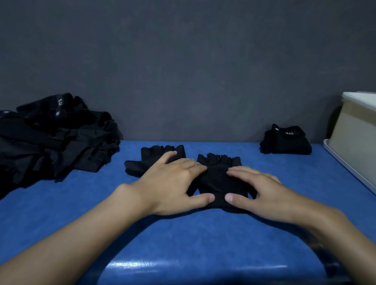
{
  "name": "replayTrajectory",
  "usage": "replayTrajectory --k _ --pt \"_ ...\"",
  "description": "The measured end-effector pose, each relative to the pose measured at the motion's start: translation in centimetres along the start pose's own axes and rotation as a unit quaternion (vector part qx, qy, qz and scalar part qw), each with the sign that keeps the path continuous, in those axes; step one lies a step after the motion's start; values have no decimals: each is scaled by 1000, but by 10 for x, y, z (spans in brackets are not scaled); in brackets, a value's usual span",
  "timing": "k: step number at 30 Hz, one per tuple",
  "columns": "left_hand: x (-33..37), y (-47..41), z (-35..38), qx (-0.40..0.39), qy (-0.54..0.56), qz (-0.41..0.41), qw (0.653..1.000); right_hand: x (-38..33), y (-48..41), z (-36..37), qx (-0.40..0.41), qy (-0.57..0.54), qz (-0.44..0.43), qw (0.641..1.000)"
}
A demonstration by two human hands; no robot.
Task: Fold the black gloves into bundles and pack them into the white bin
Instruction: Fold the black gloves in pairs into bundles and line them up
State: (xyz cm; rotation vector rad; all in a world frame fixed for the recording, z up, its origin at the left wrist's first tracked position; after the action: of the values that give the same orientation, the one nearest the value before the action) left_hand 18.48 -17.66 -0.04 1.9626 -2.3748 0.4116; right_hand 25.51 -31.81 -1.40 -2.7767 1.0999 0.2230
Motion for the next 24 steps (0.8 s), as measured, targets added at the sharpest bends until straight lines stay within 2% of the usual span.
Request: replayTrajectory --k 4,8,14,20,24 --pt "0 1 -1 8 -10 5 1000 -3 2 -9 27 -26 5 999" --pt "1 3 -1 2 10 1 1000 -6 2 -8 18 3 1 1000" --pt "-1 14 -26 48 39 9 998 -27 -4 -25 64 -26 -20 997" --pt "-38 45 -58 80 38 -44 995 -76 -24 -34 104 -79 -56 990" --pt "-80 72 -83 111 24 -98 989 -117 -51 -29 86 -99 -83 988"
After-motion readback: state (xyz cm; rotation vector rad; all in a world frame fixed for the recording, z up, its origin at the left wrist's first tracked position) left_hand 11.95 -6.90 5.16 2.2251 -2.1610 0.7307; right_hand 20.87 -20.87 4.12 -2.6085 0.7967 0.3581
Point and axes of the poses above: each hand's wrist, its own y-axis away from the middle knuckle, its own z-axis out of the palm, x = y × z, the point moved 9 cm from there along -y, towards the middle knuckle, and after that the axes turned 11 degrees about y, right-handed, at the moved point
